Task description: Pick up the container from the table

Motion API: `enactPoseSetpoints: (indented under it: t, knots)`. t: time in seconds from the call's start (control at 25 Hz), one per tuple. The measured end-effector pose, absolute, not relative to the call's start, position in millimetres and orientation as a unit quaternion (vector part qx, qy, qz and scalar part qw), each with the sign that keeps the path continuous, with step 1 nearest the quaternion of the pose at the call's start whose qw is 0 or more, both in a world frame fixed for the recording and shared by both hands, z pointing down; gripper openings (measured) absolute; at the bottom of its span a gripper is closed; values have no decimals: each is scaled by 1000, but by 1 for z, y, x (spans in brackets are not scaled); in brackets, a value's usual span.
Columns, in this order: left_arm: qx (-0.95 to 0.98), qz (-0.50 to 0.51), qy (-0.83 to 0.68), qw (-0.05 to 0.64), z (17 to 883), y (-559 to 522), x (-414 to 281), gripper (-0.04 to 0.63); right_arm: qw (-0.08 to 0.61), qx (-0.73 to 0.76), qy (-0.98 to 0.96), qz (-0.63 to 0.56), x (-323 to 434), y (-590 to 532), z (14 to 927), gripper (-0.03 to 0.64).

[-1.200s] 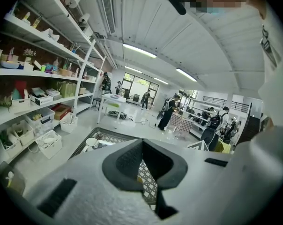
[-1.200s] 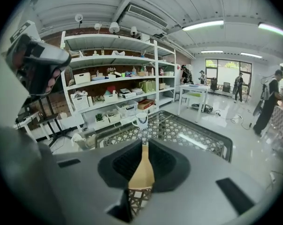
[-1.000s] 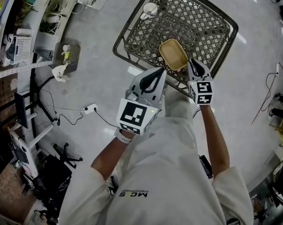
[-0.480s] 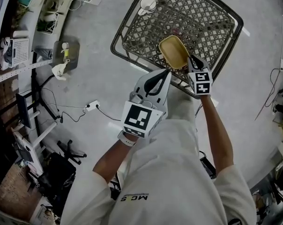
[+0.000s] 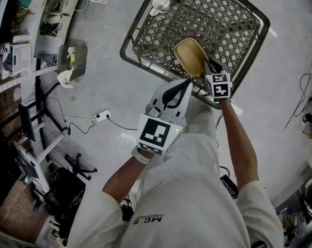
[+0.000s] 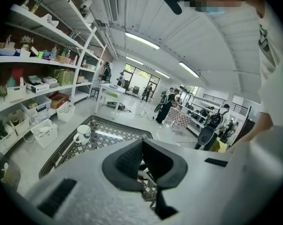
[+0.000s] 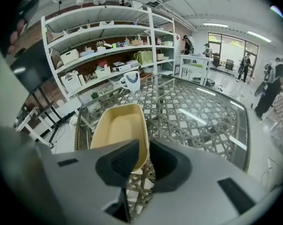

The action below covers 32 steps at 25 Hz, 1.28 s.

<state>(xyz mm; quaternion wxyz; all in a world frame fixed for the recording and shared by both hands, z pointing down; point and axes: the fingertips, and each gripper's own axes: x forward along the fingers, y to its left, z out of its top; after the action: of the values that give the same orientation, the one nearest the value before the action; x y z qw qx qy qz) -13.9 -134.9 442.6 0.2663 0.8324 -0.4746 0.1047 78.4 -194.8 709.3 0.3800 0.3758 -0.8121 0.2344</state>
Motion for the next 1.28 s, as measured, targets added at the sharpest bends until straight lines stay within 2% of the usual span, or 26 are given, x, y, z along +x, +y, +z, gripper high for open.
enactPoseSetpoints:
  t: [0.28, 0.44, 0.6, 1.28]
  knots:
    - [832, 110, -472, 269, 448, -132, -9, 20, 387, 378, -807, 236, 77, -202, 726, 84]
    - [832, 110, -472, 268, 450, -130, -9, 20, 400, 375, -801, 241, 78, -199, 736, 46]
    - [833, 110, -473, 266, 449, -127, -11, 20, 399, 375, -800, 246, 75, -197, 735, 37]
    - [842, 98, -470, 244, 428, -111, -16, 20, 359, 400, -814, 219, 77, -188, 670, 29]
